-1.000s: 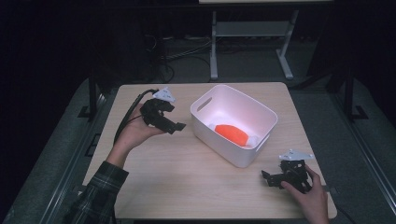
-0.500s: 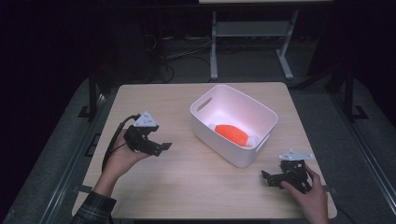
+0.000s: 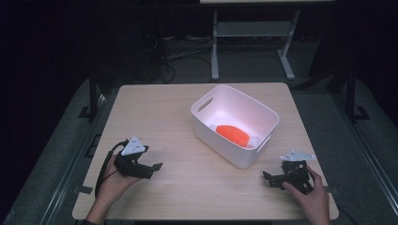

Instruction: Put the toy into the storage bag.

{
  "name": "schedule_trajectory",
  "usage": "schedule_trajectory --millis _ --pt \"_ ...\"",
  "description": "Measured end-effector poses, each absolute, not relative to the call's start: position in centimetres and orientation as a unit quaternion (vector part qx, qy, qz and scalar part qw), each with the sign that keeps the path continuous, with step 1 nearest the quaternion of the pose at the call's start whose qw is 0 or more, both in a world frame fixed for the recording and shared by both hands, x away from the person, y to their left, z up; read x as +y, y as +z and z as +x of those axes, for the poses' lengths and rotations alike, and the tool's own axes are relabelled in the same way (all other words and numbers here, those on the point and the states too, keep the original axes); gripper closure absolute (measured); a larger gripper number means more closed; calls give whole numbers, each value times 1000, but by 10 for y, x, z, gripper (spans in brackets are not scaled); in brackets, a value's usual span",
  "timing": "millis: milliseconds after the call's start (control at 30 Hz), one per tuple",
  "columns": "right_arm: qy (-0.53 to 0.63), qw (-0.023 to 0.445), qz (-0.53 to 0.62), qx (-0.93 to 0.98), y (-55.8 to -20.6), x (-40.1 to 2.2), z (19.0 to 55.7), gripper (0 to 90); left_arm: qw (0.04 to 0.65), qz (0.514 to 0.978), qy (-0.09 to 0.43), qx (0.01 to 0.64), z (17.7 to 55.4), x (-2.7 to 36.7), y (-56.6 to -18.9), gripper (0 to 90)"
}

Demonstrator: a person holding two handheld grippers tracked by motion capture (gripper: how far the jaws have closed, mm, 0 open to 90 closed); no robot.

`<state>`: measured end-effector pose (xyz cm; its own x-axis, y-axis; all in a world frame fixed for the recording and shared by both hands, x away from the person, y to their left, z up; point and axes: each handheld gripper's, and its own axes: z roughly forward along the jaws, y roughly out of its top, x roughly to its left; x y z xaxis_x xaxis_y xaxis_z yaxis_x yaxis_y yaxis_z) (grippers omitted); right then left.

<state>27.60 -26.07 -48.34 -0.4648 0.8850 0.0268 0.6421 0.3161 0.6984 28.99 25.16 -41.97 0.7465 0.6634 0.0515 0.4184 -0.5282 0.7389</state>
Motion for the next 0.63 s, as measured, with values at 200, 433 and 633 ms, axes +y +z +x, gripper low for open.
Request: schedule_trajectory --millis 200,433,633 --pt "329 184 483 790 -483 -261 276 0 357 860 161 327 278 258 -437 153" --pt "329 184 484 790 -483 -261 276 0 346 860 159 339 272 263 -453 152" --pt "328 185 486 788 -483 -261 275 0 337 865 155 338 272 261 -460 142"
